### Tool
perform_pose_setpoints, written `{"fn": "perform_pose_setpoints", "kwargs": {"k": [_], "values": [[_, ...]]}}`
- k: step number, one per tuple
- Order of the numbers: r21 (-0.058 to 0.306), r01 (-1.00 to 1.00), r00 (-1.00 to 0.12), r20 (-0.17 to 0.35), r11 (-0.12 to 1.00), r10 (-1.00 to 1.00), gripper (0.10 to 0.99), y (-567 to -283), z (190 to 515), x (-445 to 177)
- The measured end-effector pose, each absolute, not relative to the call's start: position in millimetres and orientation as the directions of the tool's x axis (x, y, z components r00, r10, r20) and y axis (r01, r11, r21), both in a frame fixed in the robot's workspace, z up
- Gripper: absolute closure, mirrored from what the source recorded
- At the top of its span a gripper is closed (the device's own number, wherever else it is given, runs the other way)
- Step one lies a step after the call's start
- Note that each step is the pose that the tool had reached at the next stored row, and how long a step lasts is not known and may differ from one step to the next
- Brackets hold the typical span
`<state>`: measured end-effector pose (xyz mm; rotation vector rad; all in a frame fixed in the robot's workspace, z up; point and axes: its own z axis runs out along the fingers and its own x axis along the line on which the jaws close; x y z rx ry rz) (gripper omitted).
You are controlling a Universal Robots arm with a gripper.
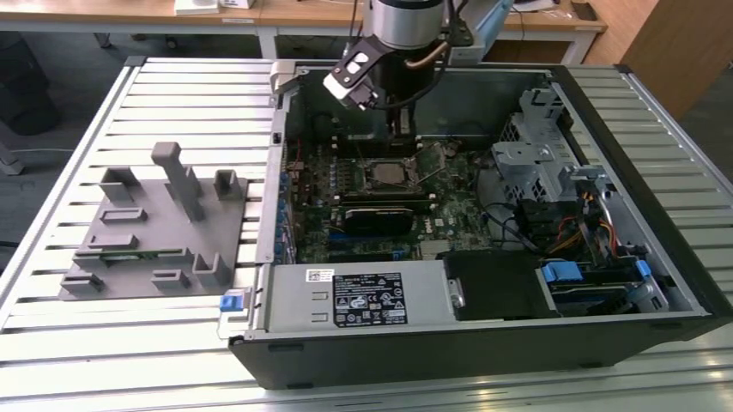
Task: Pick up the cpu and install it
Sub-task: 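Close the cpu cover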
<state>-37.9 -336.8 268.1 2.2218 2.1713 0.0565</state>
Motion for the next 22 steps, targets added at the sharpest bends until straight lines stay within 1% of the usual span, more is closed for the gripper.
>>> {"fn": "perform_pose_setpoints", "kwargs": {"k": [5, 15, 22], "values": [[0.046, 0.999, 0.023, 0.002, -0.023, 1.000, 0.980, -337, 268, -18], [0.045, 0.999, 0.011, 0.004, -0.011, 1.000, 0.980, -335, 268, 2], [0.045, 0.999, 0.010, 0.004, -0.011, 1.000, 0.980, -327, 267, 17]]}}
